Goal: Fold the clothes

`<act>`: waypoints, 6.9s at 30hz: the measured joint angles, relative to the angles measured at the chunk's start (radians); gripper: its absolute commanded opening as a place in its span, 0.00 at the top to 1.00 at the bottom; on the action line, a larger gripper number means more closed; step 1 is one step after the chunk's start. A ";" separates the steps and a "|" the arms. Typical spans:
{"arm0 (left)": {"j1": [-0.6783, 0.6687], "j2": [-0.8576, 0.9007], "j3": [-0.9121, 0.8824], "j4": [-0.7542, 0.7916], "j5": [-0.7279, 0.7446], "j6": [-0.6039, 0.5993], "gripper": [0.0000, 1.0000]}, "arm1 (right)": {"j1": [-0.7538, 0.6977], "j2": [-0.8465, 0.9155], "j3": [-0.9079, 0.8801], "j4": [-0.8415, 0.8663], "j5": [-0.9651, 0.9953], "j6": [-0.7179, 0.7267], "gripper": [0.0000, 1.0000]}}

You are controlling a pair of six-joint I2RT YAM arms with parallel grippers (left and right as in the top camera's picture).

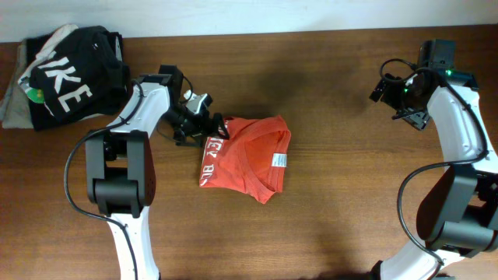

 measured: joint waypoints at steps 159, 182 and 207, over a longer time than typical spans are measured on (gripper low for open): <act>0.454 0.101 0.744 0.347 -0.785 -0.217 0.82 | 0.000 0.000 0.000 0.027 -0.006 0.000 0.01; 0.418 -0.249 0.780 0.003 -0.092 -0.213 0.01 | 0.000 -0.834 0.010 -0.396 -0.258 -0.106 0.01; 0.418 -0.249 0.780 -0.011 -0.090 -0.213 0.01 | 0.106 -1.288 0.004 -0.455 -0.189 -0.120 0.01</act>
